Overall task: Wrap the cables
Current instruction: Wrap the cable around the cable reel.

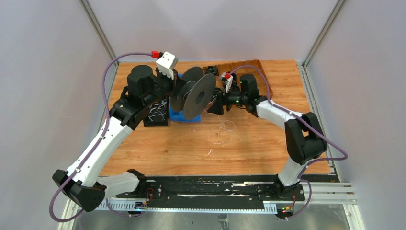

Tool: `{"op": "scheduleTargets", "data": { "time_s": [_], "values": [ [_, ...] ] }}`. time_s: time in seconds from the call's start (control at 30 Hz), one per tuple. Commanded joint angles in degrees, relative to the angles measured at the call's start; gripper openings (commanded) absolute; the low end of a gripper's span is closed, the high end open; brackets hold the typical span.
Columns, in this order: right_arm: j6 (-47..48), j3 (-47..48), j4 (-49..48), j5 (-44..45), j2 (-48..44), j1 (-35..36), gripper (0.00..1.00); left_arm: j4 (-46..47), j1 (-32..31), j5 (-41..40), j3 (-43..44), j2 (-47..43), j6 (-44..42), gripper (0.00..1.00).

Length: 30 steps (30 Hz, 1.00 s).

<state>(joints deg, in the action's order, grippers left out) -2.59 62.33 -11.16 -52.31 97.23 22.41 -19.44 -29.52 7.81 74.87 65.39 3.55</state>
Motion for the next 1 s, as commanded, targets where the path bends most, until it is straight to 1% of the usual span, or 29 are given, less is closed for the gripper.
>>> {"op": "scheduleTargets", "data": {
  "time_s": [0.0,0.2,0.33,0.4,0.53,0.57,0.6,0.67,0.8,0.97],
  "values": [
    [-9.74,-0.61,-5.25,3.82,2.34,3.47,0.71,3.85,0.4,0.32,2.22,-1.28,1.12,0.0],
    [-10.27,-0.91,-5.27,5.84,5.08,5.8,0.69,3.8,0.59,0.12,2.6,-1.34,1.39,0.0],
    [-10.47,-1.11,-6.16,5.21,6.72,6.89,0.62,3.54,0.67,-0.15,2.76,-1.46,1.76,0.0],
    [-10.53,-1.49,-6.79,5.14,7.14,7.29,0.53,3.53,0.81,-0.63,2.58,-1.41,2.42,0.0],
    [-10.08,-3.44,-7.56,4.88,6.21,7.99,0.23,3.56,1.27,-2.45,2.26,-1.26,3.81,0.0],
    [-9.67,-4.21,-7.64,5.2,5.68,8.24,0.17,3.48,1.37,-3.21,2.29,-1.28,4.21,0.0],
    [-9.18,-5.08,-7.61,5.39,5.02,8.56,0.12,3.33,1.72,-3.88,2.38,-1.21,4.78,0.0],
    [-7.47,-6.27,-6.11,5.45,3.97,9.43,0.06,3.11,2.5,-5.31,2.83,-0.99,6.08,0.0],
    [-2.74,-8.37,-2.21,5.43,2.32,11.62,0.02,2.47,4.17,-7.79,3.8,-0.89,7.65,0.0],
    [1.96,-12.99,-1.69,6.04,-0.92,15.21,0.01,1.86,5.32,-10.81,4.12,-0.79,8.73,0.0]
  ]
}}
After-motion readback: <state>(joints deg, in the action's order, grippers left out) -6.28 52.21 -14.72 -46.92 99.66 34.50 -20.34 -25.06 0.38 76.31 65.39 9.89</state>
